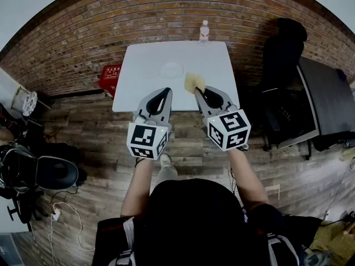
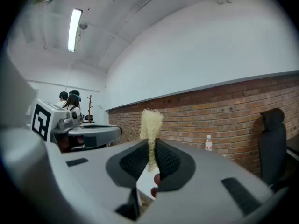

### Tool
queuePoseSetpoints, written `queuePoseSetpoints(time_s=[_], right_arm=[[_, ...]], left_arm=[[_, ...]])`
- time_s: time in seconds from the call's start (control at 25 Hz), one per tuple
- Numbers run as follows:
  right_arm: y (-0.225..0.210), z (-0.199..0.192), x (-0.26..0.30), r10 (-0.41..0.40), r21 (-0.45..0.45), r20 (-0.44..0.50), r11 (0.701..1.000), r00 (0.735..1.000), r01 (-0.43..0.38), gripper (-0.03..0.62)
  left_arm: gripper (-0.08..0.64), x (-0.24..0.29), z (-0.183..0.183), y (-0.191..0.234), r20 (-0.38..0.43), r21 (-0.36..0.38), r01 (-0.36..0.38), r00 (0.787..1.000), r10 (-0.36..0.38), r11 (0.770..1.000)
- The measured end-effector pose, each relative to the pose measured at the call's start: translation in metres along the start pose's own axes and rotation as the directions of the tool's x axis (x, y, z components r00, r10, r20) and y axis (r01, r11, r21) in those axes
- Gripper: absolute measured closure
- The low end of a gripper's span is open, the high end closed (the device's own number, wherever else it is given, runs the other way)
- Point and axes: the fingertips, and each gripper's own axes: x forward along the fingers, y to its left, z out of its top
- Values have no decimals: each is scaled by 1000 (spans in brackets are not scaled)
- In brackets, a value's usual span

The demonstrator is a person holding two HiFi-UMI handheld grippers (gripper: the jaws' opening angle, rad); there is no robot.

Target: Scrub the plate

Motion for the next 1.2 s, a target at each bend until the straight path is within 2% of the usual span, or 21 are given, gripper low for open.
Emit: queuePoseSetpoints(time_s=[0.28, 0.76, 1.2], right_arm=[[-3, -2, 10, -7, 55, 9, 998, 1000, 6, 551], [-15, -7, 48, -2, 53, -24, 999, 1000, 3, 551], [-31, -5, 116, -11, 54, -48, 998, 999, 13, 551]], left_arm=[[541, 5, -6, 9, -18, -12, 1, 1000, -1, 1000], [541, 33, -22, 34, -44, -3, 19, 999, -19, 1000], [541, 73, -32, 95, -39, -21, 27, 999, -28, 999]])
